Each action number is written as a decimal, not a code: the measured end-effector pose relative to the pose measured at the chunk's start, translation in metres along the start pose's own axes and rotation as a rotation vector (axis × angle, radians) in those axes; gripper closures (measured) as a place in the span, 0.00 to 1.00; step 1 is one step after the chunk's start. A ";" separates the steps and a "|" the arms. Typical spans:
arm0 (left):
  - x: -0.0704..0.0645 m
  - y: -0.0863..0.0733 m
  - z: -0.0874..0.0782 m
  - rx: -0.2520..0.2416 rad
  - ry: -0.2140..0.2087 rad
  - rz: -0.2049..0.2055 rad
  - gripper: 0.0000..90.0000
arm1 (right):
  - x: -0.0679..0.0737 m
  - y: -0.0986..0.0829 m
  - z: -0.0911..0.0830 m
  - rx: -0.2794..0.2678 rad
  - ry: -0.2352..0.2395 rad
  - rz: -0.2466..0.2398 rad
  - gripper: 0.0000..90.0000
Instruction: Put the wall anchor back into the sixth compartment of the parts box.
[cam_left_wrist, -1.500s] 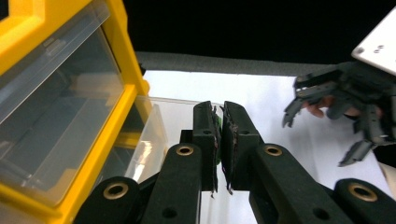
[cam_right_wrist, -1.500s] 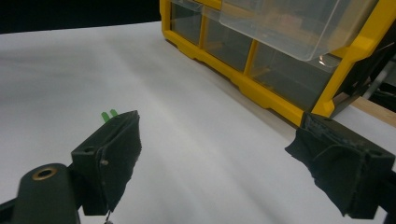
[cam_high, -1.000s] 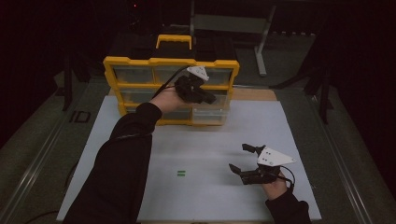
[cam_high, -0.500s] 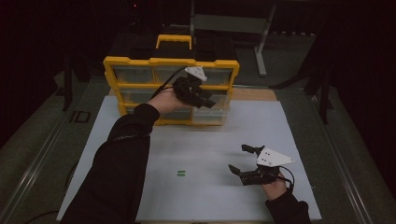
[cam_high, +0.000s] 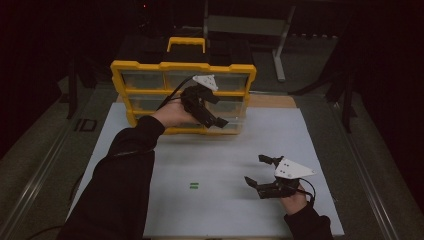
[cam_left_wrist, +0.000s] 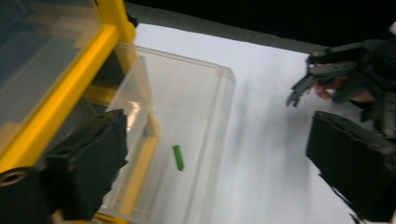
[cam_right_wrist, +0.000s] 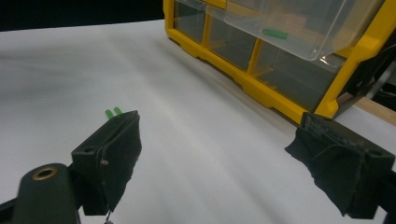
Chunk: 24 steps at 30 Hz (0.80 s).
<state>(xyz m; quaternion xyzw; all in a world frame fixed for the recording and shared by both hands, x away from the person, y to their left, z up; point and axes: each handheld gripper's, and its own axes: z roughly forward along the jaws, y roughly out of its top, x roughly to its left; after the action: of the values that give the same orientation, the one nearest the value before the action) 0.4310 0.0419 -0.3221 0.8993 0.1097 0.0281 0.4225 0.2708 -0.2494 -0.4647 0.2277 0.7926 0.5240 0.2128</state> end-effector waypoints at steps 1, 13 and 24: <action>-0.002 -0.001 -0.002 -0.005 -0.006 -0.002 0.01 | 0.000 0.000 0.000 0.000 0.000 0.000 0.16; -0.024 -0.019 -0.018 -0.026 -0.010 0.028 0.01 | 0.001 0.001 0.002 0.001 0.004 0.000 0.16; -0.043 -0.043 -0.024 -0.042 -0.018 0.040 0.01 | 0.003 0.002 0.004 0.000 0.010 -0.009 0.16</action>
<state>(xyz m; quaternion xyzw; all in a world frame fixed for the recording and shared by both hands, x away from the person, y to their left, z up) 0.3780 0.0769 -0.3381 0.8925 0.0871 0.0308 0.4415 0.2705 -0.2443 -0.4646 0.2215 0.7948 0.5241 0.2109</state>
